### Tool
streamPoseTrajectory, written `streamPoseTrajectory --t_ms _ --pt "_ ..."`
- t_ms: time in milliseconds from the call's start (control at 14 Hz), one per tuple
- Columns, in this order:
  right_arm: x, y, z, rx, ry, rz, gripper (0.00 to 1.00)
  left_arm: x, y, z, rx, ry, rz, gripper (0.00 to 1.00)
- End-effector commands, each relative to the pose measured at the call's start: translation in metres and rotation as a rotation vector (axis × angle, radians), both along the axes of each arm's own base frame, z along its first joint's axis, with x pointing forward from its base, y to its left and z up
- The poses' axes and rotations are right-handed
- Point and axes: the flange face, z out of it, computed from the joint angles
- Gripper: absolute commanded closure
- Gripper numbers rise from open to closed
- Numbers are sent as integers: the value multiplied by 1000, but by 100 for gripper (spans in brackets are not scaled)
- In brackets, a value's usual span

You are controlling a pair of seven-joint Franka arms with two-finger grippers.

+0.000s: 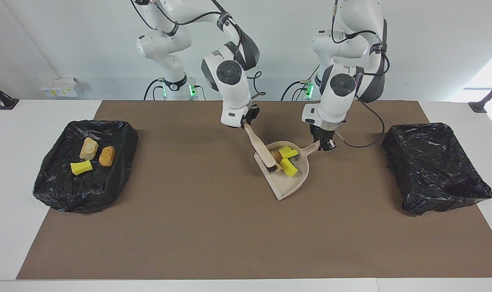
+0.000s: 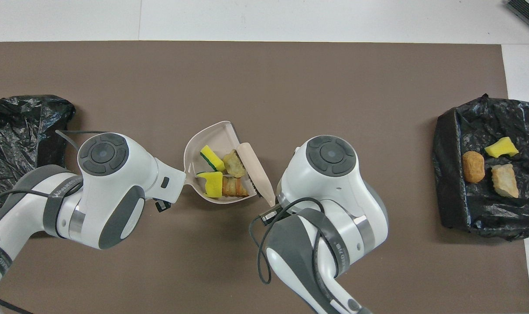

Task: Sweep and dump trash in bin
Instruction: 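Sweep the sponge and bread pieces into the dustpan with the right gripper's brush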

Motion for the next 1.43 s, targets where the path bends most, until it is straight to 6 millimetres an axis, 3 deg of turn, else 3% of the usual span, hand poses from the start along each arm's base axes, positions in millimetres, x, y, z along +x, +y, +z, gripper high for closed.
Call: streamPoseTrajectory --t_ms 0,358,501,645,1003,1217,1361 --pt "5 -28 20 12 24 -12 100 -2 11 1 2 -27 64 100" --pt "5 -42 16 -38 21 -71 100 8 22 5 -58 -18 158 100" --pt "17 -48 -2 -60 -6 -91 100 5 22 4 -55 -11 156 100" --pt "21 -31 -26 -90 -50 -55 100 2 21 2 -52 -2 137 100" --pt "25 -24 -67 -132 -56 -183 100 2 16 3 -65 -15 6 100" --pt "6 6 -65 -121 -60 -125 100 2 17 3 -66 -17 9 100" --pt "-12 29 -61 -86 -64 10 100 2 17 2 -65 -15 9 100"
